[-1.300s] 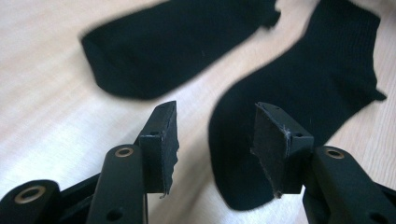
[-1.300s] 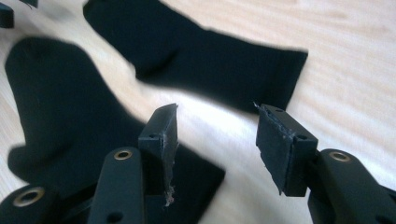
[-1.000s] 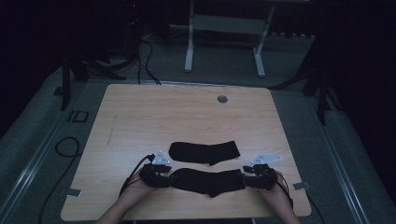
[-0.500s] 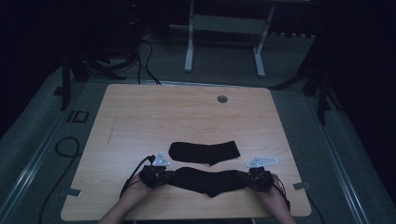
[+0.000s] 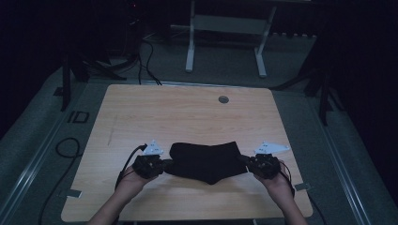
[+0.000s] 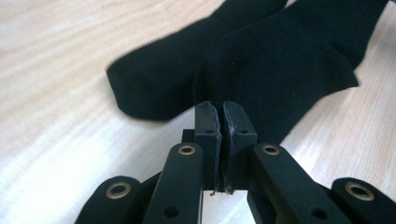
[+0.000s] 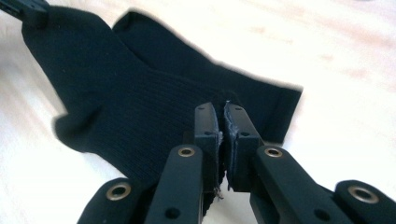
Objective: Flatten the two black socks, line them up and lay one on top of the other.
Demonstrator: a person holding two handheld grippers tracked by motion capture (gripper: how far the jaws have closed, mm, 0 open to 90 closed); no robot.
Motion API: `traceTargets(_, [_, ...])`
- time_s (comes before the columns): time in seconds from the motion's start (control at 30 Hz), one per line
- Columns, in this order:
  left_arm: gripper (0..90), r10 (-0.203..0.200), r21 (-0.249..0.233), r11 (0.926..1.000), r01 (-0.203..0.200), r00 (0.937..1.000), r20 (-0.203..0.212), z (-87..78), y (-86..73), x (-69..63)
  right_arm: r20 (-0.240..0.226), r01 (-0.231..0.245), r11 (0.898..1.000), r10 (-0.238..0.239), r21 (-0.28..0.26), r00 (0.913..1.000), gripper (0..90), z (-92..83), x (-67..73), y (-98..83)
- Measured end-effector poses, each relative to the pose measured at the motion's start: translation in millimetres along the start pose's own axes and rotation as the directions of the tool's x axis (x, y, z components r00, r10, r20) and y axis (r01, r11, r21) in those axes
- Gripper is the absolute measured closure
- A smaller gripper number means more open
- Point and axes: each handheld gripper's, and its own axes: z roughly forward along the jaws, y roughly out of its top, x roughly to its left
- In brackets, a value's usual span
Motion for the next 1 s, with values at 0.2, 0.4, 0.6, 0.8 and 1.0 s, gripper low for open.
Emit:
traceTargets(0.2, [86.0,-0.021,-0.01,0.9997,0.021,0.9997,-0.015,-0.1,20.6,18.4,0.022,-0.001,1.0,0.002,-0.027,0.9998,84.8,8.7,-13.6,25.4])
traceTargets(0.4, [86.1,-0.046,0.01,0.9989,0.046,0.9988,-0.014,9.2,33.5,36.1,0.032,-0.023,1.0,0.023,0.0,0.9992,84.8,27.0,-30.0,36.1])
traceTargets(0.6, [86.0,-0.081,0.053,0.9952,0.082,0.9966,-0.014,30.4,31.3,50.0,0.042,-0.061,0.997,0.059,0.051,0.9974,84.7,54.0,-45.3,27.8])
traceTargets(0.8, [86.0,-0.108,0.093,0.9898,0.108,0.9941,-0.009,52.0,26.3,58.9,0.059,-0.09,0.99,0.085,0.104,0.9947,84.7,77.3,-56.1,18.6])
traceTargets(1.0, [85.8,-0.112,0.128,0.9852,0.113,0.9936,-0.018,66.3,20.6,64.2,0.071,-0.097,0.986,0.087,0.139,0.9936,83.1,92.9,-61.6,7.2])
